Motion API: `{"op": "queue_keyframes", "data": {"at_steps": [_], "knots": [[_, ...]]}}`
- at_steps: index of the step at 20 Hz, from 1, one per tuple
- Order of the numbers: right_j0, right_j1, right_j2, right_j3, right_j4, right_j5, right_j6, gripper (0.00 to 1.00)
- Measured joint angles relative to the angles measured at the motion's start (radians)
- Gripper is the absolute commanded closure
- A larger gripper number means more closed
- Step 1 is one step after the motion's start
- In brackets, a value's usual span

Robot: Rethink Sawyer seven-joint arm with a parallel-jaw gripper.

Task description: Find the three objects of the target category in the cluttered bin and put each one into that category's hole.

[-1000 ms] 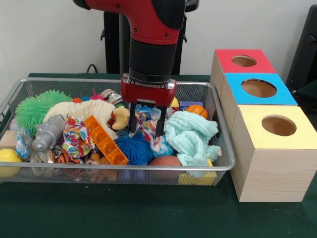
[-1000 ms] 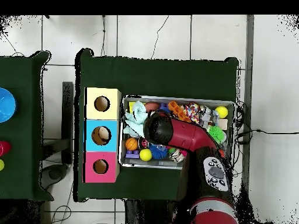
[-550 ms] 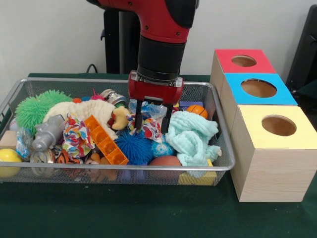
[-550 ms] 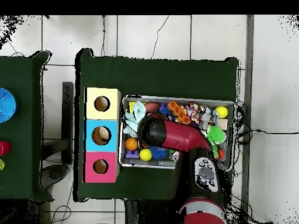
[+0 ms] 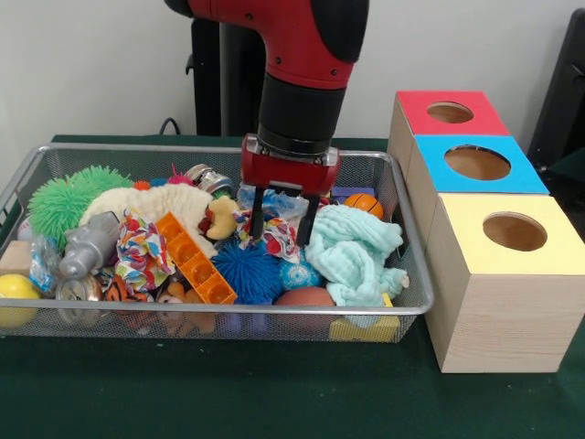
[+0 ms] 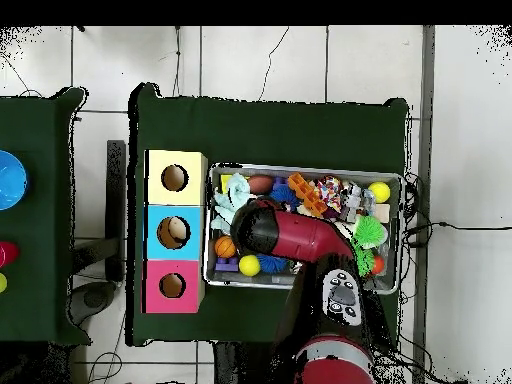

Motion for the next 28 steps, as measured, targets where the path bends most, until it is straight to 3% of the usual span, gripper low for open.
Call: {"op": "queue_keyframes", "data": {"at_steps": [14,28], "knots": [[0.001,-0.008,-0.052,0.016,0.000,0.000,0.000,0.00],[0.015,-0.066,-0.071,0.111,0.000,0.000,0.000,0.00]]}}
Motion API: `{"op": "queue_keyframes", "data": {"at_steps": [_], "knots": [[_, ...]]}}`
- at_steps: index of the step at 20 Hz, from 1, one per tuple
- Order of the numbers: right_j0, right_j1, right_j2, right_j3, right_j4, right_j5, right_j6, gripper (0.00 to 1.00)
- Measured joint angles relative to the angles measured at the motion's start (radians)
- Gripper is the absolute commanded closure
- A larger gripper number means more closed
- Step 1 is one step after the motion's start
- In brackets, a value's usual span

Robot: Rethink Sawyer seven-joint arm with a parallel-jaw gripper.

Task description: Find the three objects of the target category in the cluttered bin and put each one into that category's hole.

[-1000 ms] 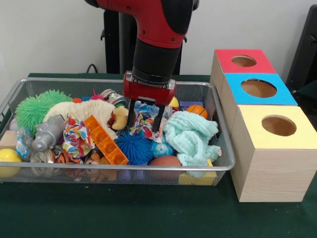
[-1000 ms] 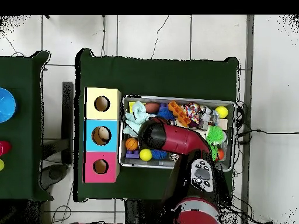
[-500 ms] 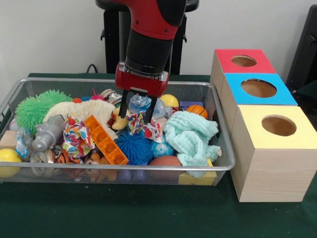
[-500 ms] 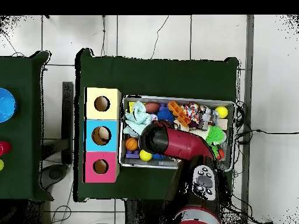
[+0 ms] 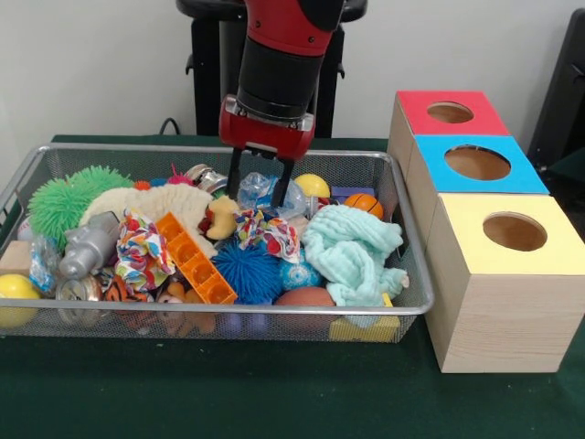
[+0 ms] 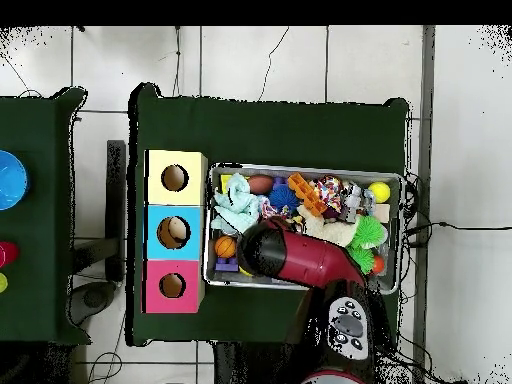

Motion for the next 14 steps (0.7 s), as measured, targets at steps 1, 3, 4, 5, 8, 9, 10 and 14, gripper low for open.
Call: {"op": "queue_keyframes", "data": {"at_steps": [1,3,4,5,8,9,10,14], "knots": [[0.000,-0.001,0.000,0.006,0.000,0.000,0.000,0.00],[-0.001,-0.001,0.001,0.012,0.000,0.000,0.000,0.00],[-0.001,-0.001,0.001,0.015,0.000,0.000,0.000,0.00],[-0.003,0.000,0.003,0.021,0.000,0.000,0.000,0.00],[-0.007,0.001,0.005,0.027,0.000,0.000,0.000,0.00],[-0.008,0.001,0.006,0.029,0.000,0.000,0.000,0.00],[-0.009,0.001,0.007,0.031,0.000,0.000,0.000,0.00],[-0.019,0.005,0.013,0.033,0.000,0.000,0.000,0.00]]}}
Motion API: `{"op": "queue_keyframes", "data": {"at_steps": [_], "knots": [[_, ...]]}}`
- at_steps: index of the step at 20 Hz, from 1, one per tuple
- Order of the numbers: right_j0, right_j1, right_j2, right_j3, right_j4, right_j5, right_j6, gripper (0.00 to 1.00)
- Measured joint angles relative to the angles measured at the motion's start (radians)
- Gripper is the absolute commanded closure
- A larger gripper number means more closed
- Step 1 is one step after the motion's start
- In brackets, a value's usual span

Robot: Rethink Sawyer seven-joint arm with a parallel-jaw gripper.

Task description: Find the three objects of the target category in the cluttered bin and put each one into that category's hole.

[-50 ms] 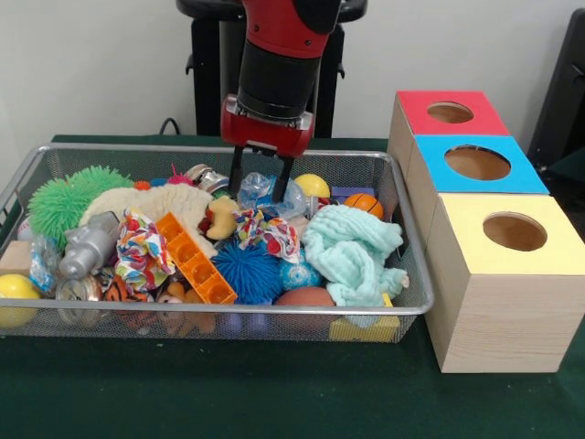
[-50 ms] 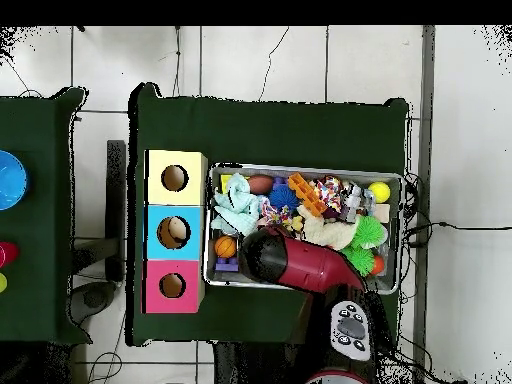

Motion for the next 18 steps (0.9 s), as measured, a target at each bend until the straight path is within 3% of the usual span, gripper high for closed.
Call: {"op": "queue_keyframes", "data": {"at_steps": [4,11,18], "knots": [[-0.017,0.005,0.013,0.001,0.000,-0.006,0.000,0.00],[-0.088,0.039,0.082,0.003,0.000,-0.102,0.000,0.00],[-0.108,0.048,0.127,0.003,0.000,-0.134,0.000,0.00]]}}
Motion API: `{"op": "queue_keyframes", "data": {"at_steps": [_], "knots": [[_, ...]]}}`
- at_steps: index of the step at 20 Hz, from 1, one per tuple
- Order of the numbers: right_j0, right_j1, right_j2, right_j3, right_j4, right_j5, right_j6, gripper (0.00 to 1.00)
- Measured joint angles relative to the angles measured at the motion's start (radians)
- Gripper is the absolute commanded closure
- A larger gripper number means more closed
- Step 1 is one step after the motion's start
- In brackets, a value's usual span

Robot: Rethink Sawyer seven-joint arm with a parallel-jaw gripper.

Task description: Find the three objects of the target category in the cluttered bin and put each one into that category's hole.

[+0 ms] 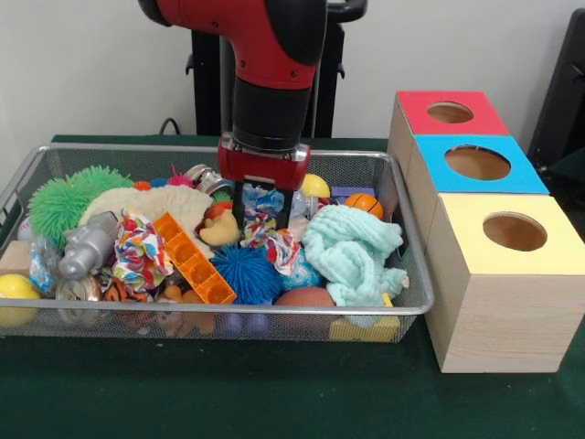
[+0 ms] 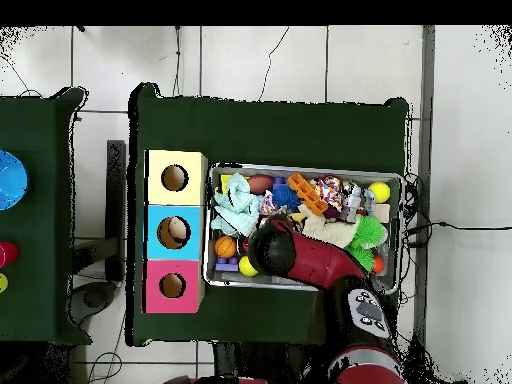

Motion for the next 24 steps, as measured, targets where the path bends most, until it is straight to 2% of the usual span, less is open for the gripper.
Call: {"op": "queue_keyframes", "data": {"at_steps": [7,24], "knots": [[-0.001,0.007,0.030,0.000,0.000,-0.001,0.000,0.00],[-0.025,0.022,0.047,0.000,0.000,-0.001,0.000,0.00]]}}
